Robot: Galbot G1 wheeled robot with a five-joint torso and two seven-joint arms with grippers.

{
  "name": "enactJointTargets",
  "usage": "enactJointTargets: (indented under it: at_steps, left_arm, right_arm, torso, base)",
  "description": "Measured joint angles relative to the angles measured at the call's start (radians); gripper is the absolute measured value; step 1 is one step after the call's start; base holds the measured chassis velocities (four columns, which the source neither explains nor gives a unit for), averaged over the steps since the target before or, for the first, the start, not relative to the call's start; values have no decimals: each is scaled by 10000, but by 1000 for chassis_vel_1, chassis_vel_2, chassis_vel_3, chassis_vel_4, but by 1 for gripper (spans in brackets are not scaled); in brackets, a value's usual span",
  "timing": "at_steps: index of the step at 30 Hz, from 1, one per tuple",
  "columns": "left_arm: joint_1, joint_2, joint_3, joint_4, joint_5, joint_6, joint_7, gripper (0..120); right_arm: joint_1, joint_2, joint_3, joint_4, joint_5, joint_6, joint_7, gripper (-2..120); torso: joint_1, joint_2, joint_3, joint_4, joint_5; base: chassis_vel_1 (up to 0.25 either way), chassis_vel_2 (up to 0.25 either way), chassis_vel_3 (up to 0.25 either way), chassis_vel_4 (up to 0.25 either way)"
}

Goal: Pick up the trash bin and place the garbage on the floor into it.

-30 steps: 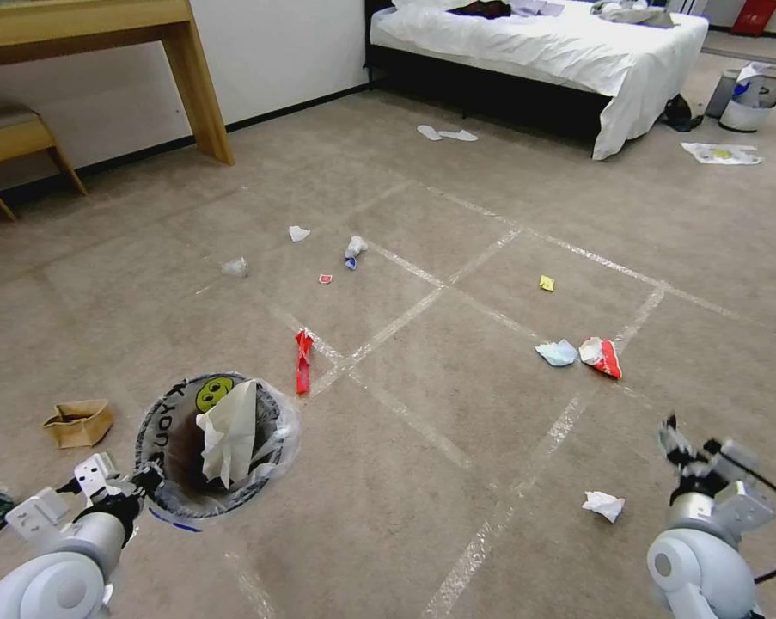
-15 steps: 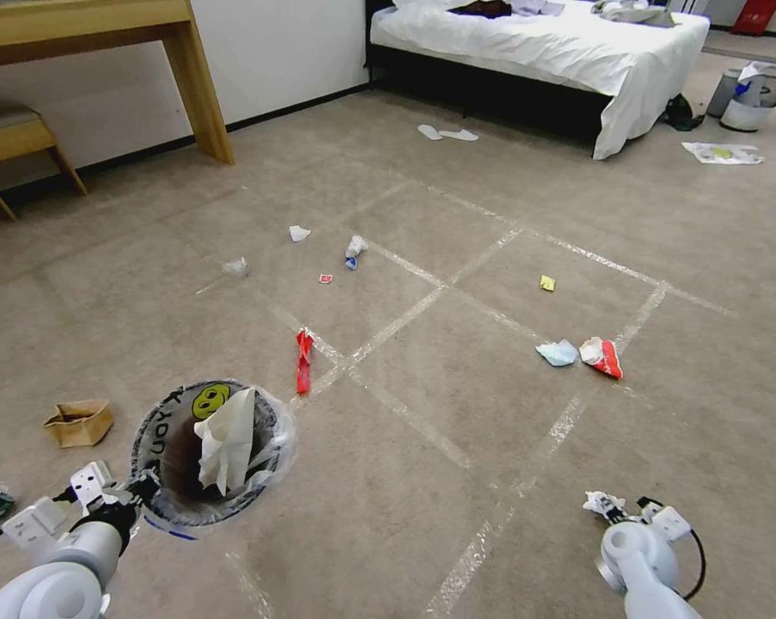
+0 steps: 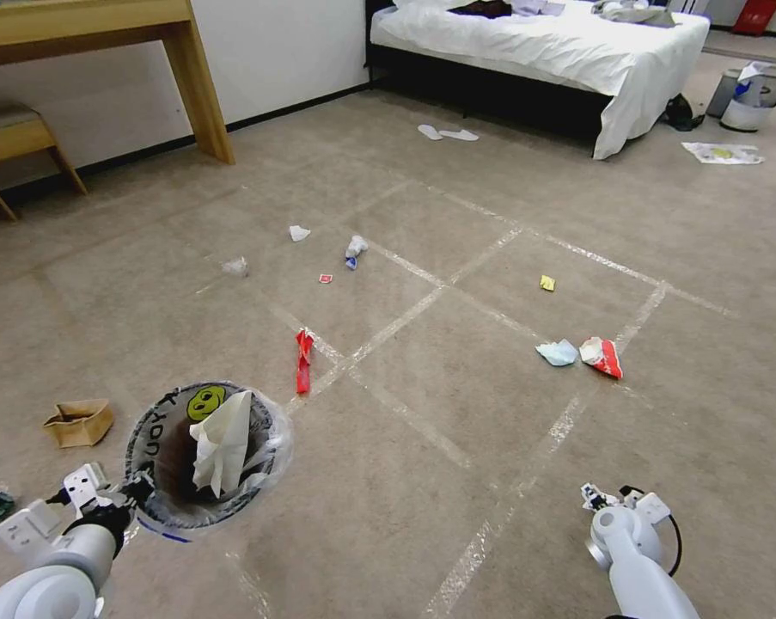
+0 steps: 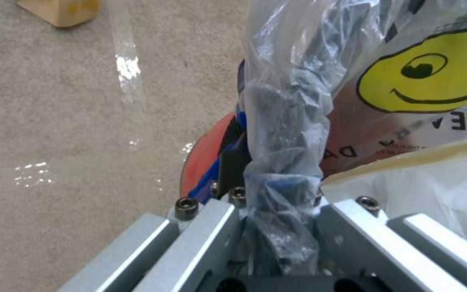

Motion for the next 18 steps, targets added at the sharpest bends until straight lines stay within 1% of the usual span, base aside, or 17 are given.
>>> enactJointTargets:
  at_steps: [3,5,12,18]
  left_arm:
    - [-5,36,7,30,-3,-7,0,0]
    - [-5,53,6,50,-11,-19,0,0]
    - [1,99,-33,94,-29,-47,12,0]
    - [-12,107,-34,148,-32,-63,21,0]
  right_arm:
    - [197,31,-32,-257,-49,35,-214,97]
    - [375,55,-68,-494,-133,66,-360,93]
    - [740,50,-63,-1164,-374,117,-570,92]
    - [976,9,11,-1747,-589,214,-804,86]
  torso:
    - [0,0,0,1,-1]
    - [0,0,0,1,0]
    - [0,0,0,1,0]
    - [0,0,0,1,0]
  base:
    - [0,0,0,0]
    - [0,0,0,0]
    - [0,0,0,0]
    - [0,0,0,0]
